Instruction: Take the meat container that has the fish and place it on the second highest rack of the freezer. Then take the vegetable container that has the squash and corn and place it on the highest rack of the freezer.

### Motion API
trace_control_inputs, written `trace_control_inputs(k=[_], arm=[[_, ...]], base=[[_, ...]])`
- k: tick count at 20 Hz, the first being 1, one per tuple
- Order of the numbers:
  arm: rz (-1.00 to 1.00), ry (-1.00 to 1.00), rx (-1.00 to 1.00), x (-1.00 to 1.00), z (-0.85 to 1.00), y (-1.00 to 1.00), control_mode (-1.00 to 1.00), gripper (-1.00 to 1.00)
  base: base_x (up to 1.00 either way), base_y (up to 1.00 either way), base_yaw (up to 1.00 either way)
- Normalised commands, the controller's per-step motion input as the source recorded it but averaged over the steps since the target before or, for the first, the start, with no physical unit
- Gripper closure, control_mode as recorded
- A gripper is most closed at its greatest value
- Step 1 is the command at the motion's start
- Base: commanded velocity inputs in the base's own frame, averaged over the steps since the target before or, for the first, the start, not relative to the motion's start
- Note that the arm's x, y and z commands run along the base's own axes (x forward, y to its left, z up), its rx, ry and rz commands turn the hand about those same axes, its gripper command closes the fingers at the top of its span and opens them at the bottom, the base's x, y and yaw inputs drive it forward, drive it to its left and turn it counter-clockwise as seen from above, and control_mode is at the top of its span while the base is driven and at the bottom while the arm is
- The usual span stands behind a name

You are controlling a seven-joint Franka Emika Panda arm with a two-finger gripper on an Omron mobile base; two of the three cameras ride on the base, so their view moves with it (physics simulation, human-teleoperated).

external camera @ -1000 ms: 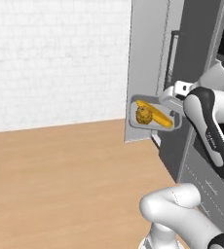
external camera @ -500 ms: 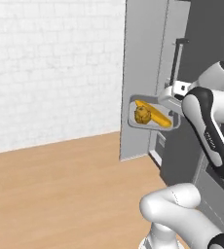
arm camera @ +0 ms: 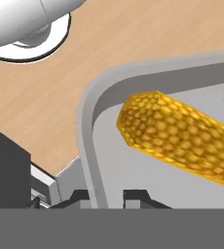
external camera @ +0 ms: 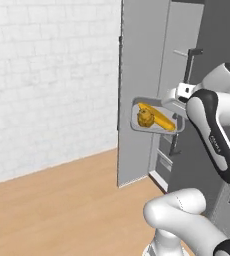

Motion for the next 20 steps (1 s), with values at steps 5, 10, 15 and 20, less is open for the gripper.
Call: trace_control_inputs(k=[5,10,15,20], arm=[[0.00,0.00,0.00,0.00,0.00,0.00,1.00,1.00],[0.00,0.00,0.00,0.00,0.00,0.00,1.00,1.00],[0.00,0.00,0.00,0.00,0.00,0.00,1.00,1.00],[0.00,0.00,0.00,0.00,0.00,0.00,1.00,1.00]], base=[[0.44,0.42,-0.33],[0.30,0.52,-0.40],[0.35,0.57,-0.55],[0.38,0.64,-0.67]])
